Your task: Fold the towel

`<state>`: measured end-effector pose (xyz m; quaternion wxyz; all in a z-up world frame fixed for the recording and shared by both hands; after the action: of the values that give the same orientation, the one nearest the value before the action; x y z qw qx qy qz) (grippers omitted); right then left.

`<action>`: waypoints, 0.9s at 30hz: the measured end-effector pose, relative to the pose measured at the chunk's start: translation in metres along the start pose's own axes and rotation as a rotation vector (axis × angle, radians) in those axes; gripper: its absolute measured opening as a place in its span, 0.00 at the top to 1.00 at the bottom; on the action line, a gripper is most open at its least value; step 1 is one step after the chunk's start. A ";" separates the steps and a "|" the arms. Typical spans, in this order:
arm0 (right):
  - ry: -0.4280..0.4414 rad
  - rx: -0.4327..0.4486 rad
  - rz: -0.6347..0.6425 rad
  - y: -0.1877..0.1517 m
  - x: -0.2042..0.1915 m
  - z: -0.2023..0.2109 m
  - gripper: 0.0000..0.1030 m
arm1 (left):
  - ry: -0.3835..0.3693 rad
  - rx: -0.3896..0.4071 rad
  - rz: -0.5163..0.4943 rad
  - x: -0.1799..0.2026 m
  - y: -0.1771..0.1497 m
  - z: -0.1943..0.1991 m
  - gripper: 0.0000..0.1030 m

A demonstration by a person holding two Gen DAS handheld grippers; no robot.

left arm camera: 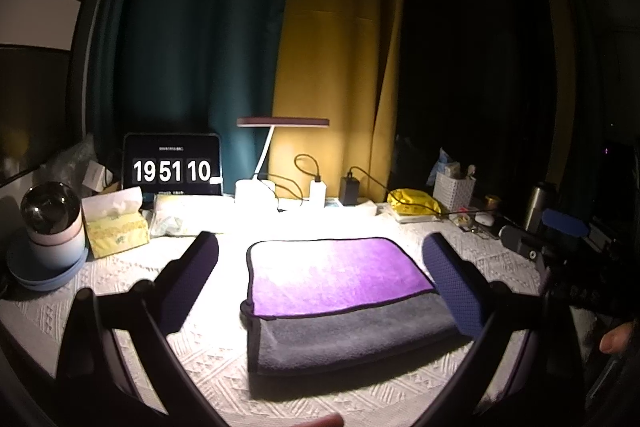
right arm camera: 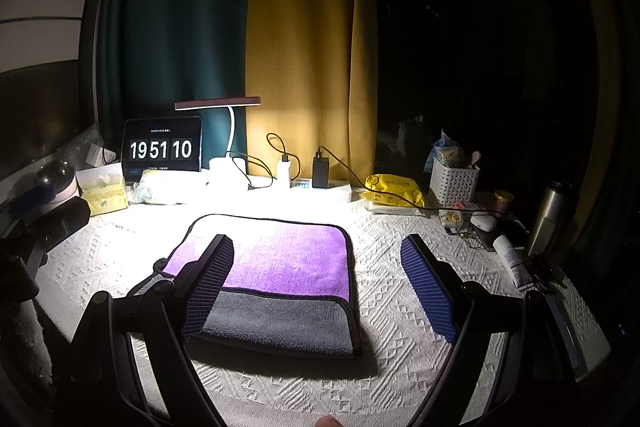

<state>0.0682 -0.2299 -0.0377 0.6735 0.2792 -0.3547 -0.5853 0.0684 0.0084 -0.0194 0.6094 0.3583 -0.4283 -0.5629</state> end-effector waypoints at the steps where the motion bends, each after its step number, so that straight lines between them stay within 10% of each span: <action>1: 0.000 -0.002 0.001 0.000 0.001 -0.002 0.14 | 0.002 0.000 0.000 0.000 0.000 -0.001 0.01; 16: 0.035 -0.124 -0.013 -0.013 0.013 -0.063 0.15 | 0.035 -0.204 0.034 -0.030 -0.024 -0.075 0.01; 27: 0.105 -0.310 -0.031 -0.042 0.023 -0.131 0.37 | 0.023 -0.422 0.092 -0.050 -0.066 -0.139 0.03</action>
<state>0.1502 -0.2640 -0.1447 0.7170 0.2077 -0.2201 -0.6280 0.1717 0.0446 -0.1381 0.7008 0.2092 -0.3098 -0.6076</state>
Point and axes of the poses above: each gripper's, at about its wrist camera, not at the fingertips, and z roughly against the way its jaws point, x to its right, y to its top, the point moved 6 cm from there along -z, roughly the way its jaws point, and after that the axes turned 8 degrees about -x, right-handed, at the moved point
